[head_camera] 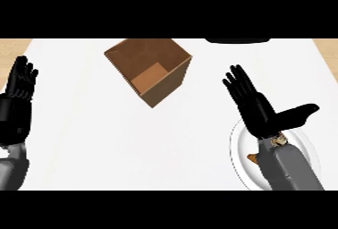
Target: Pick the croissant from the plate and place it in the cardboard box
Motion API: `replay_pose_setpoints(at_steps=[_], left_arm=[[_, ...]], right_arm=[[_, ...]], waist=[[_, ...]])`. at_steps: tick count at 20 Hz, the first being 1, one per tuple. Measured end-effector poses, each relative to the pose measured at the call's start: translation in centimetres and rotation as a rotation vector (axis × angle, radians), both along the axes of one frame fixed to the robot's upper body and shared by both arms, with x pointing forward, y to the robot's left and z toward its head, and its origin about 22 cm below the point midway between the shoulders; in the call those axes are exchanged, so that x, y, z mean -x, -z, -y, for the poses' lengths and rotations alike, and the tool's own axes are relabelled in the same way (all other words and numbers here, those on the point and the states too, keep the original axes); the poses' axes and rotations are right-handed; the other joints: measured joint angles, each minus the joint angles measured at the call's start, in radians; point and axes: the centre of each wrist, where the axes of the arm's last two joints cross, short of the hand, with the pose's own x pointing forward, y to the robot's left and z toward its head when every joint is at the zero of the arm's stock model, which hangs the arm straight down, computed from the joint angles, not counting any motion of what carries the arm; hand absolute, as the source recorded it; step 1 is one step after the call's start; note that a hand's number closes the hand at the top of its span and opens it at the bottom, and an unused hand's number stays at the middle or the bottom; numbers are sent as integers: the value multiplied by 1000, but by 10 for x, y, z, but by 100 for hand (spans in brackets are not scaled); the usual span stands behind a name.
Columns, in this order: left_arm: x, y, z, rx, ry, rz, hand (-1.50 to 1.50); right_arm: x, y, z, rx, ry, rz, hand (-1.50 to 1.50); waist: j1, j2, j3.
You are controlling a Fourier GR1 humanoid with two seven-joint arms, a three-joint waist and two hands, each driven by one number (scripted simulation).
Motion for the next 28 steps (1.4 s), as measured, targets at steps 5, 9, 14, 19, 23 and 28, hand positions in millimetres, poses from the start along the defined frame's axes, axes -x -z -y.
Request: replay_pose_setpoints(at_steps=[5,9,14,19,23,28], left_arm=[[-1,0,11,-89,130,-33,0],[0,4,27,-129,272,-80,0],[0,9,40,-136,384,-110,0],[-3,10,47,-140,430,-122,0],[-2,11,49,-144,446,-124,0],[-5,10,48,-146,451,-129,0]], right_arm=[[-14,-51,70,19,-97,175,-150],[-13,-94,131,227,-192,320,-150],[1,-103,195,356,-256,441,-150],[10,-124,210,548,-243,562,-150],[17,-135,209,754,-289,618,-150],[27,-144,196,1020,-431,693,-150]], waist=[[-25,-16,-15],[-43,-15,-18],[-21,-10,-18],[-7,-10,-17],[3,-13,-18],[3,-17,-21]])
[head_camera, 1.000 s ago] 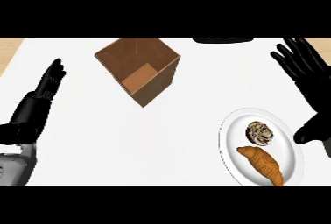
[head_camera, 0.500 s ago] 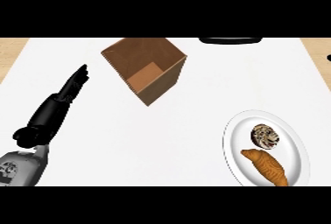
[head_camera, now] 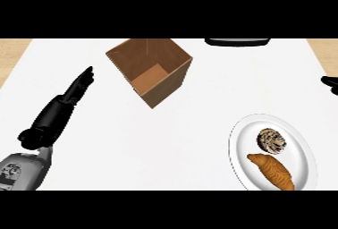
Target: Pick the croissant from the plate and place it in the cardboard box
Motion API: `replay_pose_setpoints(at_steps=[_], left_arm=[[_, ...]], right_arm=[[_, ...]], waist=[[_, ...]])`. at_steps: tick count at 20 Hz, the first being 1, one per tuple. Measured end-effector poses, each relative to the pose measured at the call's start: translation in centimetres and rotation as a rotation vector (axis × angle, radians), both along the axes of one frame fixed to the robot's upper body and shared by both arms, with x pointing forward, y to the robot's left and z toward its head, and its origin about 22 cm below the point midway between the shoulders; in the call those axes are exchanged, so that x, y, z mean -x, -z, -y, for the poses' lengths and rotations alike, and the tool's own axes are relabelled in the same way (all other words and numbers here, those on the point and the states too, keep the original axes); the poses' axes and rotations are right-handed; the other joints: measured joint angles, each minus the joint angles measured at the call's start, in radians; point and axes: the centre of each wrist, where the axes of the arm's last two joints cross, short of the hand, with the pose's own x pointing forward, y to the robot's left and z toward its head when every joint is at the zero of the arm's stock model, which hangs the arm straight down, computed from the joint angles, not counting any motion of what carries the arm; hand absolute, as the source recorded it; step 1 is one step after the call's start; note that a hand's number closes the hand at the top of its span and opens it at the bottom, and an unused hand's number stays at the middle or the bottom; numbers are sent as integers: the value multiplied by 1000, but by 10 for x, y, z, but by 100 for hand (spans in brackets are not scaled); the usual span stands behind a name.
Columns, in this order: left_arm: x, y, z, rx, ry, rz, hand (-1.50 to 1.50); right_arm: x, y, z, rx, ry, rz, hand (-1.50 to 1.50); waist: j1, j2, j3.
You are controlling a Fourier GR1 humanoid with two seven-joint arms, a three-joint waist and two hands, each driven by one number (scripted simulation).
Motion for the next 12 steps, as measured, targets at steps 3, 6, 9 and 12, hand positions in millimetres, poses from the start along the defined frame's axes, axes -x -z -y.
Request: replay_pose_setpoints(at_steps=[3,6,9,12], left_arm=[[0,2,3,0,2,-6,0],[0,2,-2,-5,-3,-10,0],[0,3,-5,-8,-10,-11,0],[0,5,-9,-9,-13,-10,0]], right_arm=[[9,6,-8,139,-69,22,-150],[20,13,-12,249,-119,54,-150],[32,17,-21,324,-158,59,-150],[44,23,-20,386,-175,48,-150]], waist=[[-6,-3,-1],[-11,-6,-2],[-15,-8,-3],[-18,-8,-4]])
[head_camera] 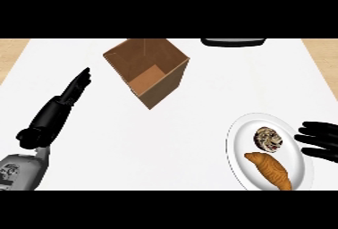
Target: Pick the croissant from the plate and place it in the cardboard box
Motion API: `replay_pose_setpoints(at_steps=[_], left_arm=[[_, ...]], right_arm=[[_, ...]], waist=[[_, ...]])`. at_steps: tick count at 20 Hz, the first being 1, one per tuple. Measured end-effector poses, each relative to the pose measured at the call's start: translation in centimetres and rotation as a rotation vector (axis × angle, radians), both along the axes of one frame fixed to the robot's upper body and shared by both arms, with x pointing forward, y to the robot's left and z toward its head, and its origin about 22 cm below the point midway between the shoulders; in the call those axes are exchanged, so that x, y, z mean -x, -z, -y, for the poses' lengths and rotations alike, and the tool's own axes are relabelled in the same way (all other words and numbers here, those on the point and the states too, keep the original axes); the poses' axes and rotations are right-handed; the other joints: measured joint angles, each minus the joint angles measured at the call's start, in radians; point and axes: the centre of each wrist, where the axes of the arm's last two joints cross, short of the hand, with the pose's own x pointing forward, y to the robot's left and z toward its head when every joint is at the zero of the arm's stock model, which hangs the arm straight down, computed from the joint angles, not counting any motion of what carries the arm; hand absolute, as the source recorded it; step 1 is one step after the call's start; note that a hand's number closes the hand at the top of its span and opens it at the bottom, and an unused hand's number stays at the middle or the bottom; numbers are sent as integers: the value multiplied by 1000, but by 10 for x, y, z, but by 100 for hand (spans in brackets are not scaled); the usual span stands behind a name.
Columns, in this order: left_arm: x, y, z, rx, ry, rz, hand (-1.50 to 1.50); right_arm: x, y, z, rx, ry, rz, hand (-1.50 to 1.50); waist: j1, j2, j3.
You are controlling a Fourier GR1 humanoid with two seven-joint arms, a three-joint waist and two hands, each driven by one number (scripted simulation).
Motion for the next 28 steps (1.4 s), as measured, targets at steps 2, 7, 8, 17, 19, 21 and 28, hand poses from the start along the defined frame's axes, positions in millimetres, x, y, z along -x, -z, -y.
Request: replay_pose_setpoints(at_steps=[2,7,8,17,19,21,28], left_arm=[[2,-1,2,1,1,2,0],[-4,-3,6,0,2,0,0],[-5,-2,8,2,1,-1,0],[-3,-5,10,0,2,6,0],[-4,-6,7,-3,7,7,0],[1,-6,4,-3,12,3,0],[3,-3,6,5,15,0,0]], right_arm=[[7,2,-1,33,-1,-11,-150],[19,15,-7,77,-2,-35,-150],[21,16,-8,82,-1,-38,-150],[29,31,-15,113,49,0,-150],[26,37,-20,122,56,4,-150],[27,47,-23,131,57,6,-150],[21,68,-40,169,75,30,-150]], waist=[[1,0,0],[2,0,0],[2,1,0],[6,1,0],[8,1,0],[10,1,-1],[11,2,0]])
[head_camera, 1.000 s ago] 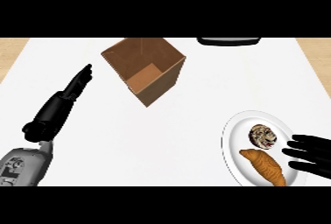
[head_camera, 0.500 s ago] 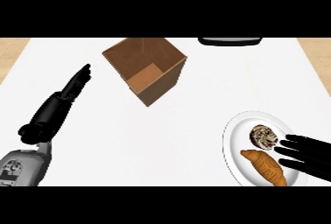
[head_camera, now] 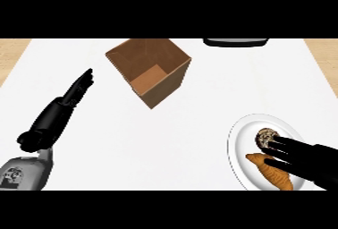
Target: Pick the croissant from the plate and place it in the cardboard box
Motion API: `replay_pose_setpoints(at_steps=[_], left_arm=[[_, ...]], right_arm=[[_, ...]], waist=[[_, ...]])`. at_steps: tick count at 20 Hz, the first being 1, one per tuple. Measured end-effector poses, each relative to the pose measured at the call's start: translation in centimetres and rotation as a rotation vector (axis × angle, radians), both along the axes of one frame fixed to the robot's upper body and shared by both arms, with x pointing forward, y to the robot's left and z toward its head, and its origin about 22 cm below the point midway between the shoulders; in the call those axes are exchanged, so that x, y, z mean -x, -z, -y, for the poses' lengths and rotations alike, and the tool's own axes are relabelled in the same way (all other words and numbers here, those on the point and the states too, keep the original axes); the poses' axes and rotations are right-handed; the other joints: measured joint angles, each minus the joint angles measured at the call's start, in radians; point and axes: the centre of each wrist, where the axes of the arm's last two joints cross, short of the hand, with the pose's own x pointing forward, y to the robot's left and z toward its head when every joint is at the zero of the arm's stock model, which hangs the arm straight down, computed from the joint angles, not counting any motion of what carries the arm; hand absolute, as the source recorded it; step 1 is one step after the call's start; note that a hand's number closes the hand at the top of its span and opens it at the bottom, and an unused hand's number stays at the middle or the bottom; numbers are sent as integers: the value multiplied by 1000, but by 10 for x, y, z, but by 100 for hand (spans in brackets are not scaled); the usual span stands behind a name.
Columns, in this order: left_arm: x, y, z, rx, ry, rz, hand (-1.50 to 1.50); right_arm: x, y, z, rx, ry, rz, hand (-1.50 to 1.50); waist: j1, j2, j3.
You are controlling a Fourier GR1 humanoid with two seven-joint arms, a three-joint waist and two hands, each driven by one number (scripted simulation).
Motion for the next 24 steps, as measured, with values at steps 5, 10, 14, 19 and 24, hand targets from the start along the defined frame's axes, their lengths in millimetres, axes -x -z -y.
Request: replay_pose_setpoints(at_steps=[5,10,14,19,24], left_arm=[[-3,-6,13,-6,-2,3,0],[-6,-1,8,-9,-5,5,0],[-11,-1,11,-9,-1,6,0],[-7,-2,3,-5,1,1,0],[-5,-4,1,-6,-3,3,0]], right_arm=[[-3,11,2,7,1,-5,-150],[-2,32,-2,12,-12,-22,-150],[-8,38,1,28,0,-18,-150],[-11,45,-6,45,22,-3,-150],[-19,64,-7,50,25,-22,-150]], waist=[[-1,0,0],[-1,0,0],[-2,0,0],[-1,0,0],[0,0,0]])
